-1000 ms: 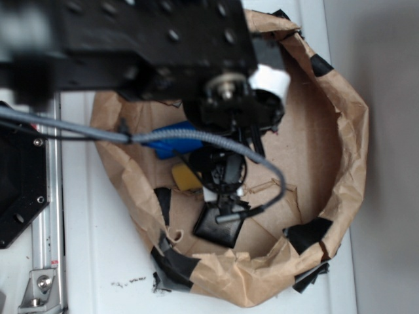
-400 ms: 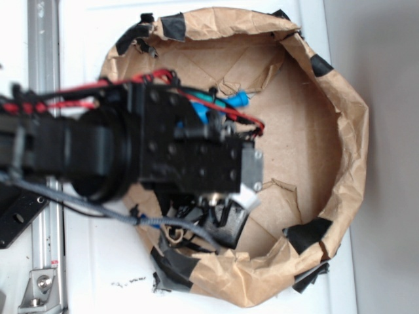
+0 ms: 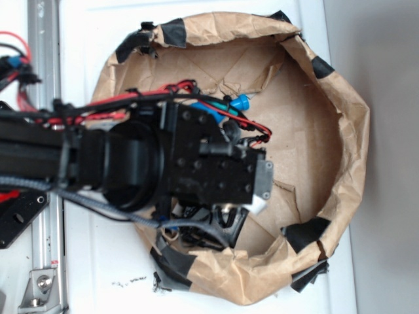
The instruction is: Grab the green sponge.
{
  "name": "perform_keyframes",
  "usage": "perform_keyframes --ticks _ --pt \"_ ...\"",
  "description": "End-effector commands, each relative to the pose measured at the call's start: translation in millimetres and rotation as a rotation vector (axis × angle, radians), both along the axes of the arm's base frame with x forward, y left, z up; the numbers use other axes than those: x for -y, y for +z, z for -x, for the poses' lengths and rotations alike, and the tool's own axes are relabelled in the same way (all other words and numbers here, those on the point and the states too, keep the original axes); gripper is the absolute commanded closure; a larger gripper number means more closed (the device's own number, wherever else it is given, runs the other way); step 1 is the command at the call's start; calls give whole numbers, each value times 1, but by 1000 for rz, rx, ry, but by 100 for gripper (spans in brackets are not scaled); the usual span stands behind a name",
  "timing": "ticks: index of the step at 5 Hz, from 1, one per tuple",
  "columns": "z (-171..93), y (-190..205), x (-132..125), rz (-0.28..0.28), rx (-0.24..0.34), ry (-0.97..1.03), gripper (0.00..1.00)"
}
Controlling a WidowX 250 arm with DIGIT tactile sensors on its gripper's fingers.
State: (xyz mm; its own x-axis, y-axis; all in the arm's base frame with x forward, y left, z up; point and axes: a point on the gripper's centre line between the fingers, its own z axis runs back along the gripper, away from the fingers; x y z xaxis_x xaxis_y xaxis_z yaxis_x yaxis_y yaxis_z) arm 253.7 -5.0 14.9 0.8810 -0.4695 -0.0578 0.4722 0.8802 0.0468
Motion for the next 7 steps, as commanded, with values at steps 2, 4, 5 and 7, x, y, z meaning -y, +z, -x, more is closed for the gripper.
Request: perform_keyframes --ticks 2,4,5,7 --pt "-38 140 -41 -27 231 312 100" --pt "-54 198 -30 19 304 375 100" --pt "-63 208 -22 40 295 454 100" --pt "-44 203 -13 12 243 517 100"
